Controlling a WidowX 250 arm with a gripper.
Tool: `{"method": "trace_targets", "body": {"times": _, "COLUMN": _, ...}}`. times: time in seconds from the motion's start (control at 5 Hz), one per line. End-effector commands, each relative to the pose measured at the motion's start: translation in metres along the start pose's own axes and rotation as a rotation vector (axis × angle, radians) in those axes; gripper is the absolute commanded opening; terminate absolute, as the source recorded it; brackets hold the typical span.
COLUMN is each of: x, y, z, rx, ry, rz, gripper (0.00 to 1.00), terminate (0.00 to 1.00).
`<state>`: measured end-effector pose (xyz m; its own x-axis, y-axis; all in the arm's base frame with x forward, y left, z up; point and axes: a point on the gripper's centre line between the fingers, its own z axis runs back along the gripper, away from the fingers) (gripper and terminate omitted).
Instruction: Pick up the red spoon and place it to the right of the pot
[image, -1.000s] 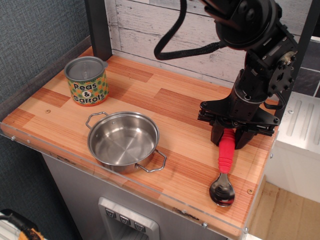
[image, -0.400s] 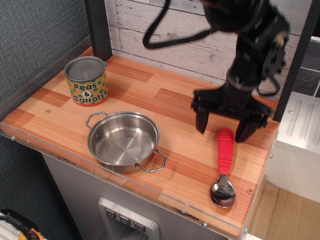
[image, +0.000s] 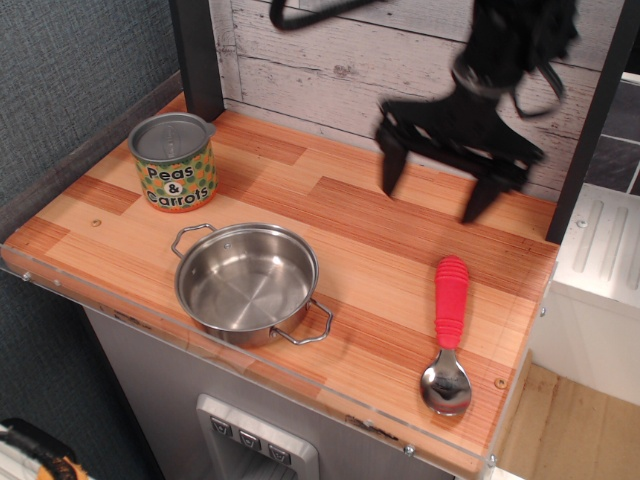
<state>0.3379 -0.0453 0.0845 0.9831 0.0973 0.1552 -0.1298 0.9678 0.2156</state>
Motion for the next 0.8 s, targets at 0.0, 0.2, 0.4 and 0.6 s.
{"method": "trace_targets", "body": {"times": 0.0, "x": 0.001, "y": 0.067, "z": 0.029, "rx": -0.024, "ry": -0.023, "rz": -0.081, "gripper": 1.00, "terminate": 0.00}}
{"method": "trace_targets", "body": {"times": 0.2, "x": -0.009, "y": 0.106, "z": 0.022, "rx": -0.039, "ry": -0.003, "rz": -0.059, "gripper": 1.00, "terminate": 0.00}}
{"method": "trace_targets", "body": {"times": 0.4, "x": -0.012, "y": 0.139, "z": 0.012, "rx": -0.050, "ry": 0.032, "rz": 0.000, "gripper": 1.00, "terminate": 0.00}}
{"method": "trace_targets", "body": {"times": 0.6, "x": -0.023, "y": 0.175, "z": 0.004, "rx": -0.016, "ry": 0.054, "rz": 0.053, "gripper": 1.00, "terminate": 0.00}}
